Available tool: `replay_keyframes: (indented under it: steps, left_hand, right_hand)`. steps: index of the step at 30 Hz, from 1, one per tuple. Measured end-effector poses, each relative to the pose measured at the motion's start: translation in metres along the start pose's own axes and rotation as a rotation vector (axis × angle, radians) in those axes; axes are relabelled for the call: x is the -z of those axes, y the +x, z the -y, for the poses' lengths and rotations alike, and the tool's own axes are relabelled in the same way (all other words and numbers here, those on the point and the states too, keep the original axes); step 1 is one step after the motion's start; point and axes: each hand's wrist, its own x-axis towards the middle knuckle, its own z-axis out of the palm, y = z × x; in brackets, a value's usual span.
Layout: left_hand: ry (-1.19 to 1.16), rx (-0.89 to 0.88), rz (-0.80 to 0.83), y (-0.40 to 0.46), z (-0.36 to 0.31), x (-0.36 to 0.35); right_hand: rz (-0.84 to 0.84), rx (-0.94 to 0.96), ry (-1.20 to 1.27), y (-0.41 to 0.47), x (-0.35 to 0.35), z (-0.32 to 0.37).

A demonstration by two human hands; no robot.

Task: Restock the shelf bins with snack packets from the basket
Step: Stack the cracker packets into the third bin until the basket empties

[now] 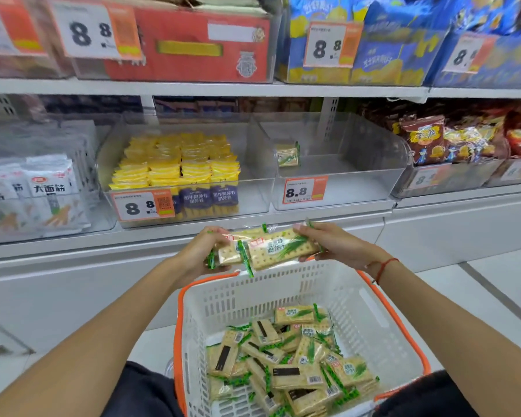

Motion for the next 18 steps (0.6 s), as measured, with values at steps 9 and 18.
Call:
replay_keyframes:
  steps: [9, 18]
  left_hand:
    - [-0.217, 0.015, 0.003, -0.006, -0.009, -0.033]
    - [0.008, -0.151, 0.106, -0.019, -0.034, -0.049]
  right_hand:
    - [-0.421, 0.088, 0.060, 0.032, -0.054, -0.008]
    - [-0.433, 0.212, 0.305, 0.024, -0.050, 0.013]
